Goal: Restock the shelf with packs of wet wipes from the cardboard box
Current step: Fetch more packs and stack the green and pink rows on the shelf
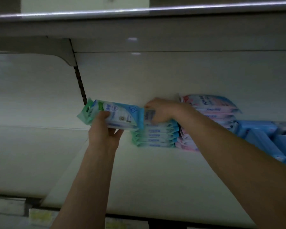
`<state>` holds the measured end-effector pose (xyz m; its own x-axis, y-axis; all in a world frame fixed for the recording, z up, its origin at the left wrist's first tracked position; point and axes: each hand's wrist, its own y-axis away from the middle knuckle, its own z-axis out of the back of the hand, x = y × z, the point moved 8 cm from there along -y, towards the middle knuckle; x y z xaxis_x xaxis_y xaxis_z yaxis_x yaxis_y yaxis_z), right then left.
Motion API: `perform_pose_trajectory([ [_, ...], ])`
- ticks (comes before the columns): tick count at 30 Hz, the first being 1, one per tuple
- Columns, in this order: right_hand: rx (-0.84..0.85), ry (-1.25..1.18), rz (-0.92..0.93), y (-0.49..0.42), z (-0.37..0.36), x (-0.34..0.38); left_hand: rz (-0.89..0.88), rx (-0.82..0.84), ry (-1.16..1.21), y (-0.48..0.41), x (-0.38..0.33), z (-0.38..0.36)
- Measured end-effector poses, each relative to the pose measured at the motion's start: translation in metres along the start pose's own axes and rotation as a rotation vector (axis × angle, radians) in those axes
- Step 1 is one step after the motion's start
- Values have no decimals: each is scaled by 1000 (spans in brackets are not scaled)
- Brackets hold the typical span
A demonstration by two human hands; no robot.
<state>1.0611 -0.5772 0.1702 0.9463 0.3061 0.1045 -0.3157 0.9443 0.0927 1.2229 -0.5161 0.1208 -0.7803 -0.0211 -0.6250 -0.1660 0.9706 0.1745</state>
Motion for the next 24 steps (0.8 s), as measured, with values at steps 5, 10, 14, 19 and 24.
perform_pose_trajectory([
  [5, -179, -338, 115, 37, 62, 19, 129, 76, -104, -6, 27, -40],
  [10, -67, -162, 119, 16, 33, 33, 208, 89, -224, -4, 47, -69],
  [14, -90, -90, 87, 11, 32, 13, 107, -12, -436, -24, 34, -50],
  [19, -23, -27, 47, 8, 16, -3, -19, -44, -850, -38, 14, -48],
  [24, -50, 41, 51, 8, 7, -7, -169, -79, -1221, -56, 4, -48],
])
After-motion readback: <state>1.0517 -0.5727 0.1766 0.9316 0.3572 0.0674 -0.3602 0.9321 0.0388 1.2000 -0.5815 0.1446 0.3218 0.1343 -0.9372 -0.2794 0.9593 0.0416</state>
